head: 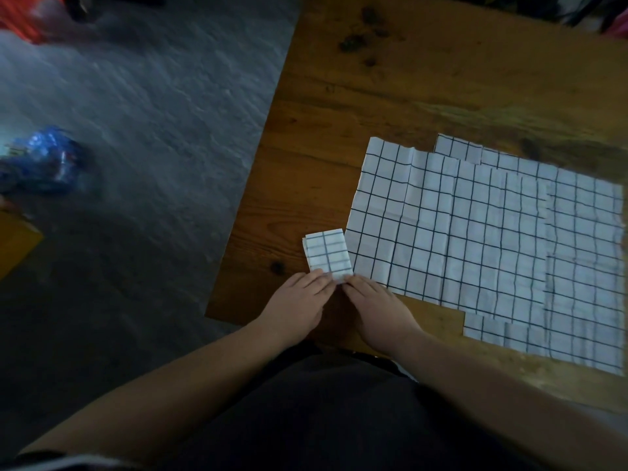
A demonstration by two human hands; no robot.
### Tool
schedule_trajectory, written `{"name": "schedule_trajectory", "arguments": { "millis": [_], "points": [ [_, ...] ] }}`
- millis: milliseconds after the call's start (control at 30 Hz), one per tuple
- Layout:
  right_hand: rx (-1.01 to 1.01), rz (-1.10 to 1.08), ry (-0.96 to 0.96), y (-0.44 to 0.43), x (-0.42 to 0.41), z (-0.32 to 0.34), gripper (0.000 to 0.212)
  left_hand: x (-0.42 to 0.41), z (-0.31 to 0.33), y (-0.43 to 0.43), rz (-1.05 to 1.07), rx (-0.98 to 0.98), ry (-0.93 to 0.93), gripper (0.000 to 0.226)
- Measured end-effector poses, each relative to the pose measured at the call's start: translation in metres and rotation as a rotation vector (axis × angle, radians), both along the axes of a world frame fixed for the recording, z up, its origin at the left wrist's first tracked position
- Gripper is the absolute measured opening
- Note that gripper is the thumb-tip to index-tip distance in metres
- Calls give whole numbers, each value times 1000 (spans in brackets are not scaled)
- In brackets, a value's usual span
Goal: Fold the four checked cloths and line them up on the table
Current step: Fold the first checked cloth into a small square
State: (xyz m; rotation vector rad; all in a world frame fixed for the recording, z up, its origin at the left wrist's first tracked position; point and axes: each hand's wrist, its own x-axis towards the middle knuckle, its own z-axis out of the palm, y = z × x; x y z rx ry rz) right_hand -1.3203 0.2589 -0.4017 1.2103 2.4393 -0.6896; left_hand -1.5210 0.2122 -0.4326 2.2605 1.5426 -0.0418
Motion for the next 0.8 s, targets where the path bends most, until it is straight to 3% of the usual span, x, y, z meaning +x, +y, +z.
{"name": "schedule_trajectory", "arguments": {
  "millis": [267, 533, 800],
  "points": [
    [20, 128, -112, -3, 2, -6, 77, 7, -2, -7, 50, -88, 82, 63],
    [-3, 54, -137, 3, 17, -6, 73, -6, 5, -20, 125, -141, 55, 55],
    [55, 59, -96, 3, 14, -2, 77, -1, 16, 9, 117, -5, -56, 46]
  ]
}}
